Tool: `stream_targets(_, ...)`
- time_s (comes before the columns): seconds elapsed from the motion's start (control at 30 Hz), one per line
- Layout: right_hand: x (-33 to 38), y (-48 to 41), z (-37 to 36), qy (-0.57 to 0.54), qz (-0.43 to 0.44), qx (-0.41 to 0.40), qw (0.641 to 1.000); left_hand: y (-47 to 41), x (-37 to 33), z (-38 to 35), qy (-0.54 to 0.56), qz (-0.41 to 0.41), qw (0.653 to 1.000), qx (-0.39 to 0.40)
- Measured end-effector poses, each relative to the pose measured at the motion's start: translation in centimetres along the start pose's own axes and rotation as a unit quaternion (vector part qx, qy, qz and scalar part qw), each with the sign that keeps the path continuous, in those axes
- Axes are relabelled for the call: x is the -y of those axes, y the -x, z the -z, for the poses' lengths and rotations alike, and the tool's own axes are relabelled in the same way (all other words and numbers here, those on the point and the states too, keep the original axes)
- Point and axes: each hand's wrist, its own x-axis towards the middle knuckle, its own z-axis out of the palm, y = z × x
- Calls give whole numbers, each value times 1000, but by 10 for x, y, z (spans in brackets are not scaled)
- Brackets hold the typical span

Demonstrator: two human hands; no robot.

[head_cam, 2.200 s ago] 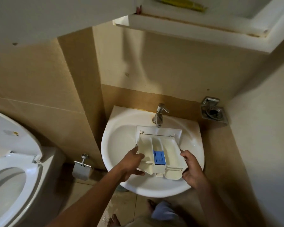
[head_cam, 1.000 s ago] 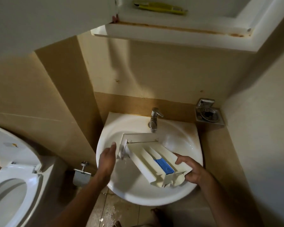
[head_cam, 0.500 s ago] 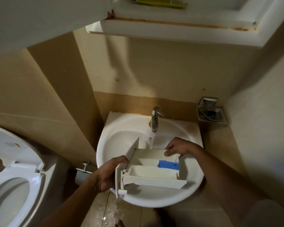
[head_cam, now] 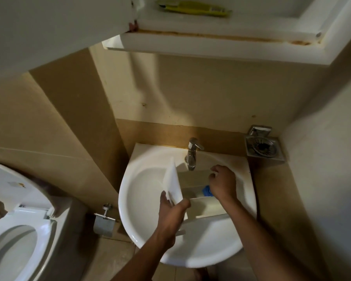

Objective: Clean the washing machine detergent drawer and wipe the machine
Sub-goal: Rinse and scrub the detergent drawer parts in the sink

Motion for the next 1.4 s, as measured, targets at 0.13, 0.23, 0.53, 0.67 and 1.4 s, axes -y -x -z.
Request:
stream_targets(0.13, 18, 11, -19, -487, -264, 71, 830, -4, 18, 9, 28, 14, 999, 4)
stream_targets(0.23, 23, 8, -35, -709, -379, 140, 579, -1, 25, 17, 25, 10, 1000, -1)
stream_targets(0.53, 21, -16, -66, -762, -371, 192, 495, -22, 14, 37, -60, -22, 998, 5)
stream_targets(0.67, 18, -22, -71, -749, -365, 215, 509, -33, 15, 39, -59, 4, 998, 4)
stream_targets(1.4, 30, -27, -61, -678, -379, 254, 577, -41, 9, 31, -99, -48, 994, -5)
